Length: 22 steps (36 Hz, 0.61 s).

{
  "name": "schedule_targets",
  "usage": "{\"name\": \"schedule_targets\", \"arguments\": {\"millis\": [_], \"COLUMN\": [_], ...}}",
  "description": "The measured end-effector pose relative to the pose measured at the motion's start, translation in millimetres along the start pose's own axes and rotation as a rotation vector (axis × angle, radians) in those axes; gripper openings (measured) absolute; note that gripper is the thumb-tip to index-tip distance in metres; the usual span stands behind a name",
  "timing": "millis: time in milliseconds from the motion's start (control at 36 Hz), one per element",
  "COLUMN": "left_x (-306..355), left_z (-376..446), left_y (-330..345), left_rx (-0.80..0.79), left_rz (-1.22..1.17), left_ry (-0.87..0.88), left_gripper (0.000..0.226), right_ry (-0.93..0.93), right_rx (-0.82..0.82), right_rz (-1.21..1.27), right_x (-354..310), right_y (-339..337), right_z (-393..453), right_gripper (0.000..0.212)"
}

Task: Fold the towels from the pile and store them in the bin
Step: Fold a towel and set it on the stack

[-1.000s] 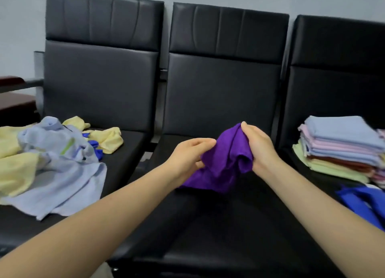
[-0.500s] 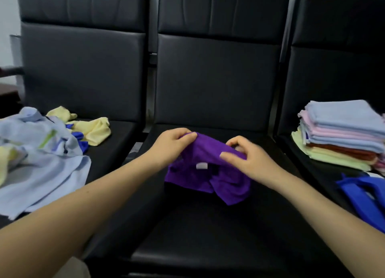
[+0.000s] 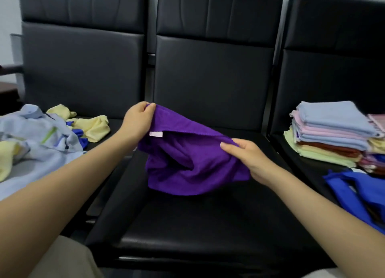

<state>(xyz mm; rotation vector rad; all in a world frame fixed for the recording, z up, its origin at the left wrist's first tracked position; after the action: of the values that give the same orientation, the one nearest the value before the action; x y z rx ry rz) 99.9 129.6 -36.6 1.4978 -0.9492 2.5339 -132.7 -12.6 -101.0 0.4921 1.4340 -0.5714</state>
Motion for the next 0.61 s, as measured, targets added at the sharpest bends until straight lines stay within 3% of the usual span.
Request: {"name": "schedule_targets", "arguments": {"millis": [56, 167, 278, 361, 444, 611], "left_x": [1, 3, 39, 52, 41, -53], "left_z": [-2, -16, -30, -36, -40, -27], "left_y": [-7, 3, 13, 15, 29, 59], "left_rx": [-0.009, -0.166, -0.446, -0.504, -0.583, -0.458], "left_rz": [-0.114, -0.656, -0.898, -0.883, -0.827, -0.321], "left_ry": [-0.062, -0.355, -0.323, -0.269, -0.331, -0.441], "left_gripper": [0.027, 0.025, 0.027, 0.034, 0.034, 0.029], "right_ry": [-0.032, -0.094, -0.038, 0.008, 0.092, 0.301], "right_rx": [0.053, 0.13, 0.118, 0.077, 0.083, 0.302], "right_rz": [0.141, 0.361, 0.536, 0.578, 0.532, 0.174], "right_x": [-14, -43, -58, -61, -47, 27], "right_y": [-4, -13, -16, -16, -22, -61], "right_z": [-4, -8, -16, -19, -19, -13], "right_gripper": [0.025, 0.027, 0.031, 0.038, 0.035, 0.024]}}
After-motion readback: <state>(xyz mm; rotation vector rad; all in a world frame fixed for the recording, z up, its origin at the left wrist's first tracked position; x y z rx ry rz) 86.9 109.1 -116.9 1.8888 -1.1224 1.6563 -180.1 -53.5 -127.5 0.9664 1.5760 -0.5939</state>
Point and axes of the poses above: each hand's wrist, its own z-axis towards the middle knuckle, its own y-axis out of the palm, x = y × z, the point moved 9 cm from there along z, towards the middle knuckle, and after that the axes turned 7 degrees about z, right-handed, at the moved point
